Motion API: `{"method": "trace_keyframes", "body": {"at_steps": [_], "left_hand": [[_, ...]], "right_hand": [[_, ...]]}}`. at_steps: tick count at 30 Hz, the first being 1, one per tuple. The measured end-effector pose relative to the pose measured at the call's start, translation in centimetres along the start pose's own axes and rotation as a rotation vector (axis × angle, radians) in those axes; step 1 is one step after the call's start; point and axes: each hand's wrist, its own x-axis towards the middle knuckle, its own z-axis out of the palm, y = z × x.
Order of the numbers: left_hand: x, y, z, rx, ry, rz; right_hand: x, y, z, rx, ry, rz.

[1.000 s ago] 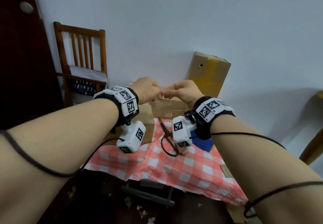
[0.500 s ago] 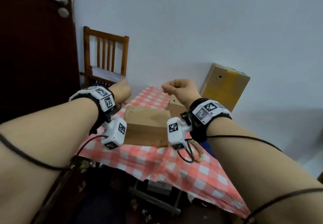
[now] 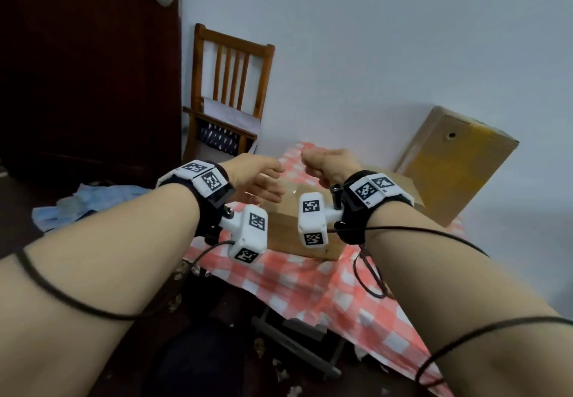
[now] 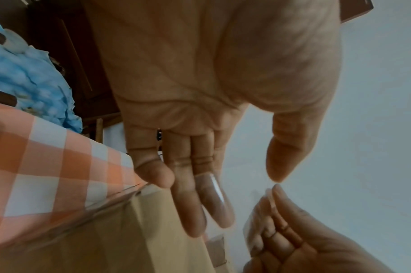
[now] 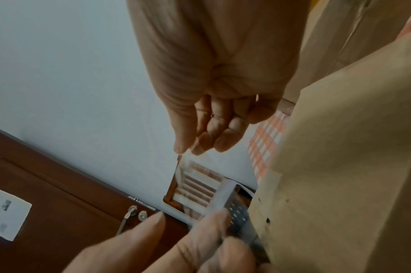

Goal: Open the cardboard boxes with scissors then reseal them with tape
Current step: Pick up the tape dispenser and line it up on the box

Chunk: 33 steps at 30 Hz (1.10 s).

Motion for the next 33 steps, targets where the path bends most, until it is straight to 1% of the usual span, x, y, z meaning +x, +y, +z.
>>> {"method": "trace_keyframes", "body": {"at_steps": [2, 5, 9, 12, 17, 21, 28, 33], "left_hand": [[0.3, -0.1, -0.2, 0.044, 0.030, 0.035], [0.9, -0.2, -0.3, 0.050, 0.072, 0.036], [1.6, -0.3, -0.3, 0.100, 0.116, -0.040], [2.0, -0.3, -0.2, 0.084, 0.147, -0.080], [2.4, 0.1, 0.4, 0.086, 0.177, -0.072], [2.8, 0.1, 0.7, 0.074, 0.229, -0.110], [3.2, 0.1, 1.3, 0.104, 0.198, -0.147], [3.7, 0.3, 1.5, 0.109, 0.211, -0.189]], "right_hand": [[0.7, 0.2, 0.1, -0.072, 0.001, 0.034], [2.0, 0.6, 0.4, -0.171, -0.013, 0.049], [2.7, 1.1, 1.0, -0.298, -0.051, -0.008], [3.4, 1.1, 1.4, -0.379, -0.089, -0.020], [4.8, 1.4, 2.0, -0.503, -0.139, -0.030], [5.6, 1.3, 2.0, -0.599, -0.184, -0.026], [5.7, 0.7, 2.0, -0.764, -0.251, -0.035], [5.5, 0.7, 2.2, -0.823, -0.271, -0.029]]}}
